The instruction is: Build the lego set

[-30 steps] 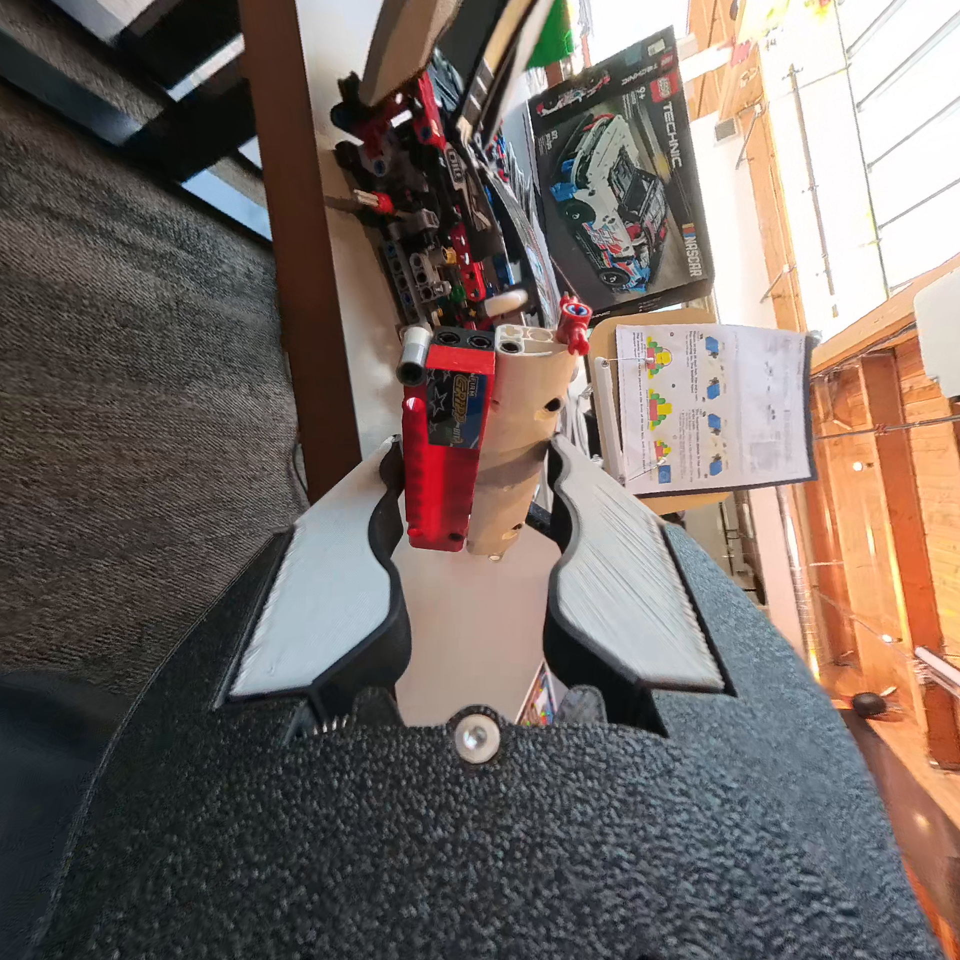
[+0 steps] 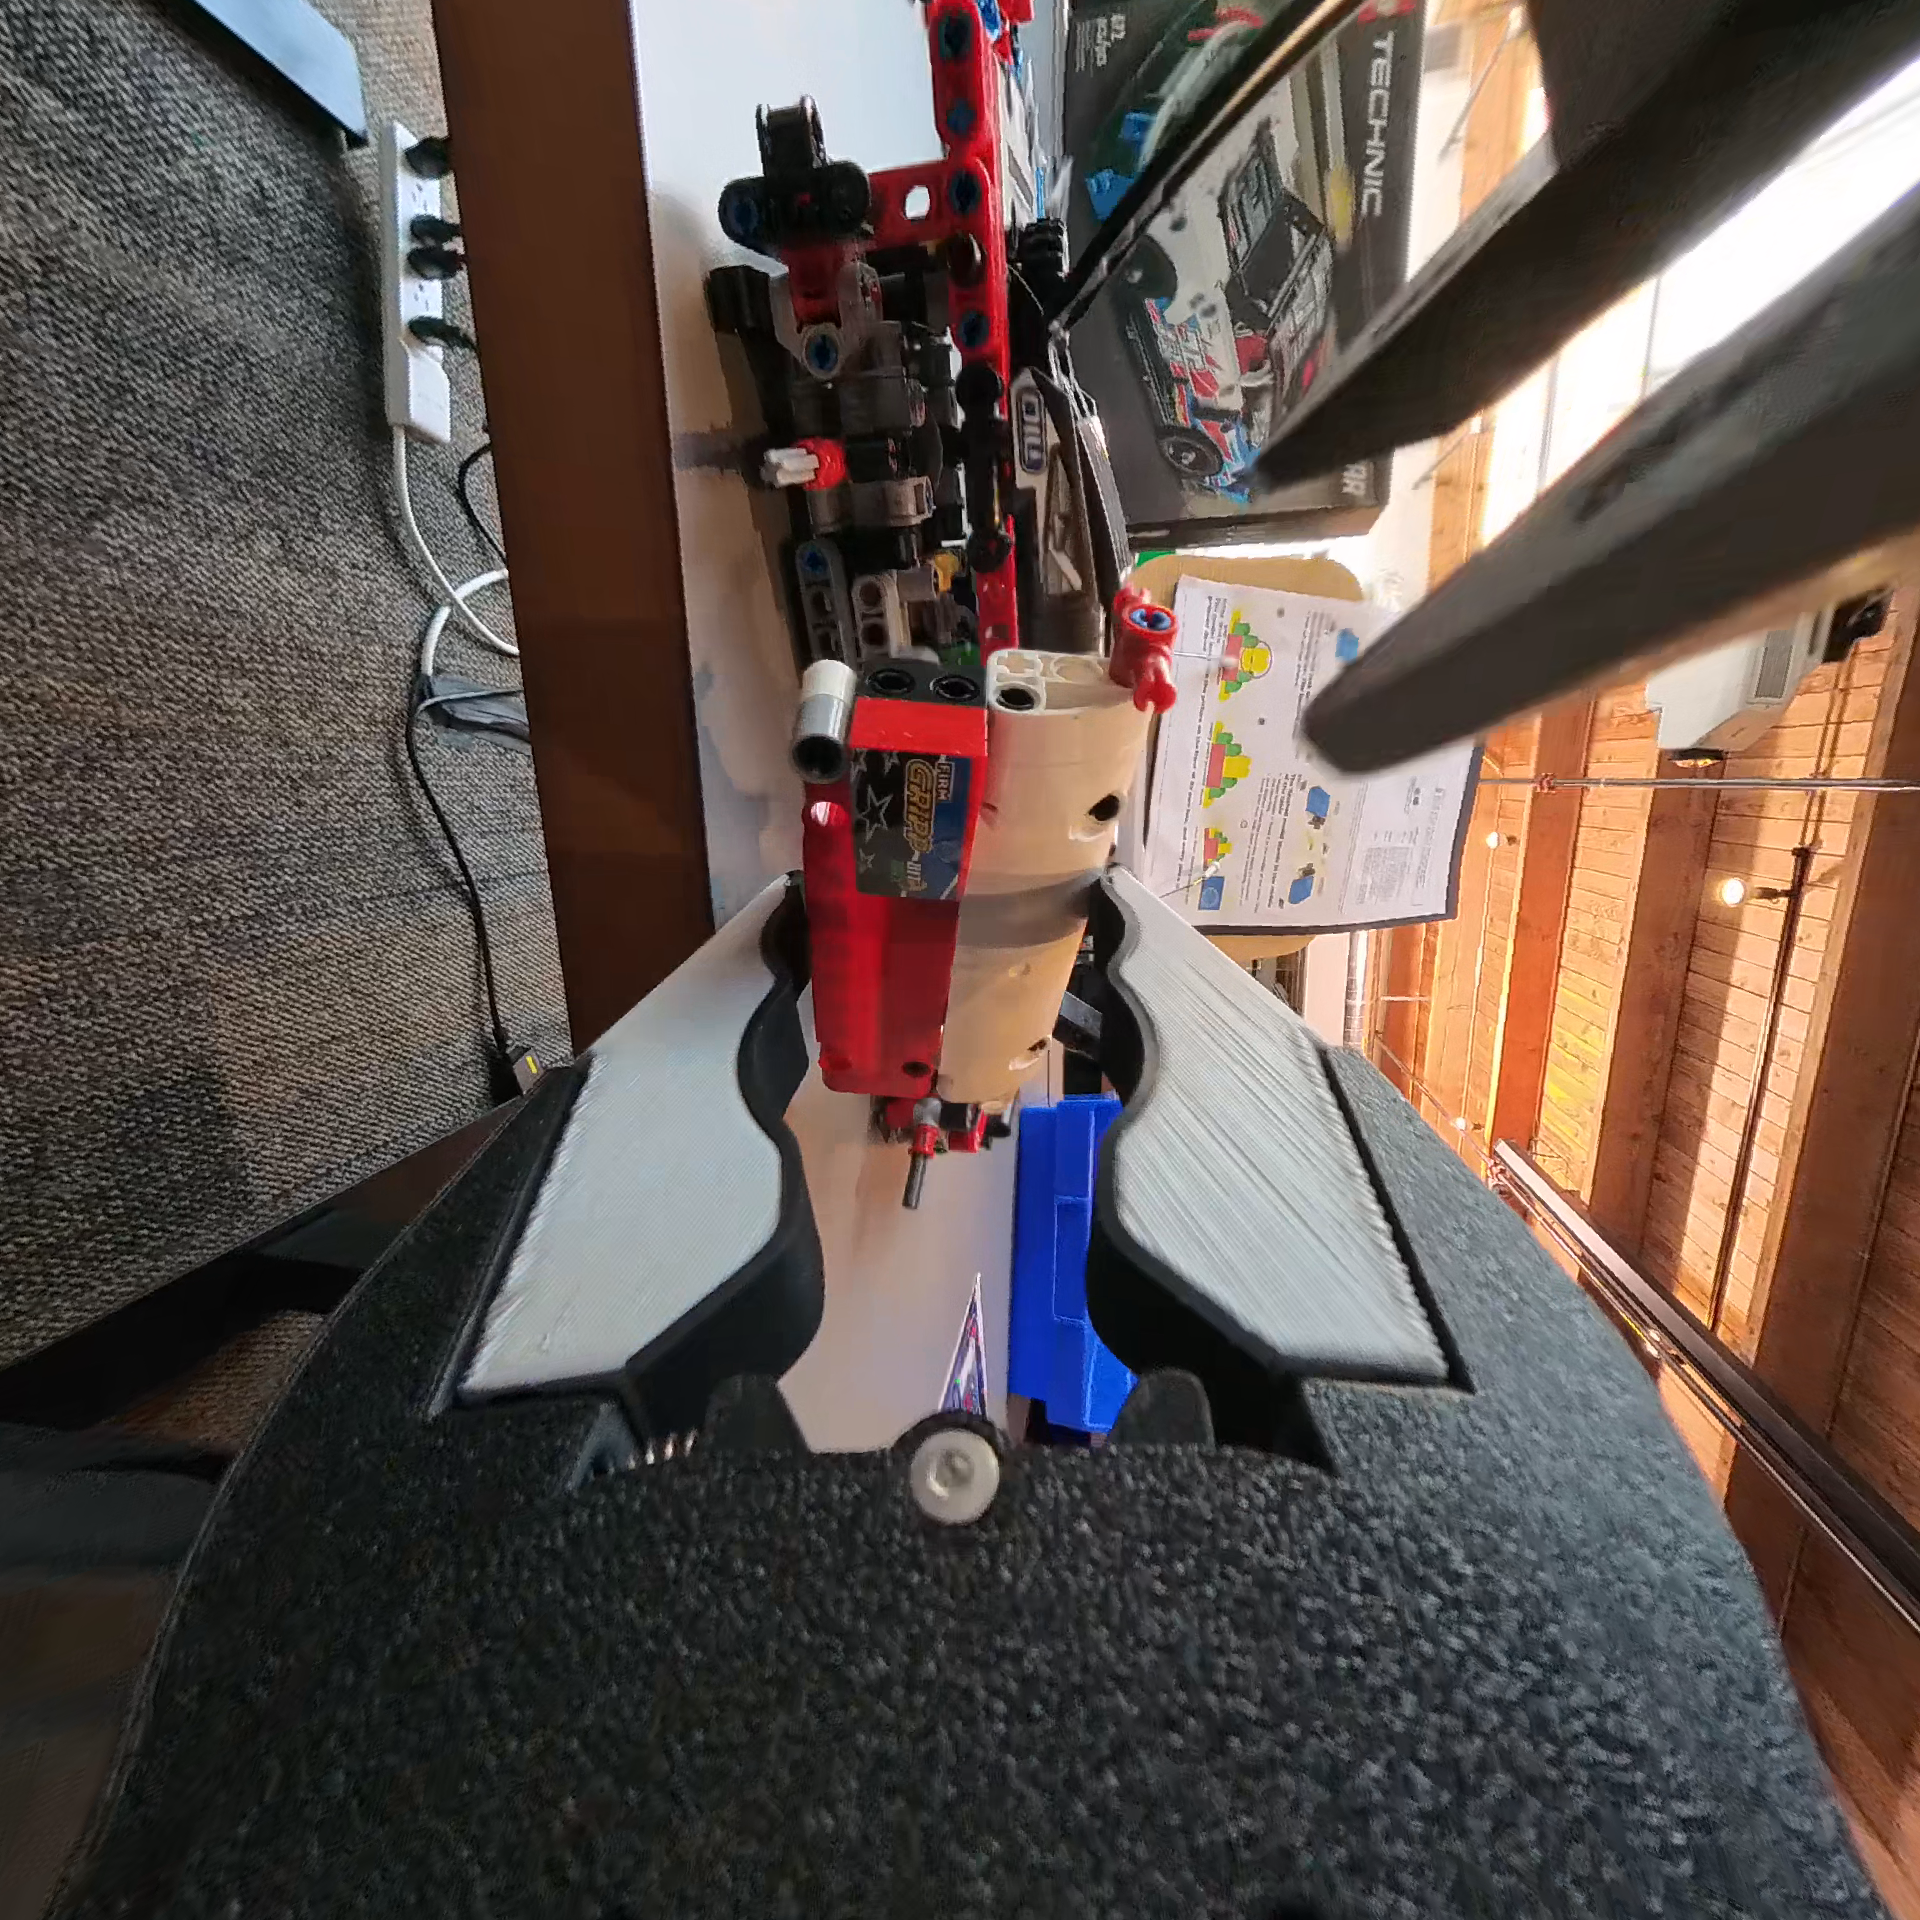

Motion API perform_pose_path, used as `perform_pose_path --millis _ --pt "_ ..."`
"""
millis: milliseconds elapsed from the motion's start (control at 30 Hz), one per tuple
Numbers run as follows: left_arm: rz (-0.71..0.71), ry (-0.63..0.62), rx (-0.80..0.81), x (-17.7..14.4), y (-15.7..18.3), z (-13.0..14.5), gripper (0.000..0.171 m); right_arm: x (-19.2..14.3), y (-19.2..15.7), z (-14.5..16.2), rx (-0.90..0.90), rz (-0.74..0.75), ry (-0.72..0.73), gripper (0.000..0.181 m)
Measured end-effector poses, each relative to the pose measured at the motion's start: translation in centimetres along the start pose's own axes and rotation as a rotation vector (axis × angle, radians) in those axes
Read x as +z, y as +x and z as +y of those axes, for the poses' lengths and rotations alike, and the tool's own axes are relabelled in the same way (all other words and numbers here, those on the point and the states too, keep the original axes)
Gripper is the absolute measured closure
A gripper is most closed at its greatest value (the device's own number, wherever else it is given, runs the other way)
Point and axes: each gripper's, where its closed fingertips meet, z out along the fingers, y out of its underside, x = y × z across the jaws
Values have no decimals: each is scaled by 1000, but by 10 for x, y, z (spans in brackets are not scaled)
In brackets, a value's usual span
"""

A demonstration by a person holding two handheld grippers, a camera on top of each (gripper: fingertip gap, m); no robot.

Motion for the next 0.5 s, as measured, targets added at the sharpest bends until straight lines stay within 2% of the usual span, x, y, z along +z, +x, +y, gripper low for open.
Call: perform_pose_path --millis 133,267,367,433,467,500 --pt "-45 -36 -11 19 -3 5 94 -6 7 11 26 17 0 128" --pt "9 125 -97 24 13 0 101 -16 22 22 83 43 9 128" --pt "33 197 -125 33 23 -7 102 -21 28 18 99 49 21 128" --pt "21 263 -127 35 24 -18 108 -23 26 12 90 41 35 128" --pt "18 287 -128 36 24 -22 117 -25 24 8 87 34 47 129" --pt "19 300 -129 37 24 -23 134 -27 23 5 86 28 61 129"
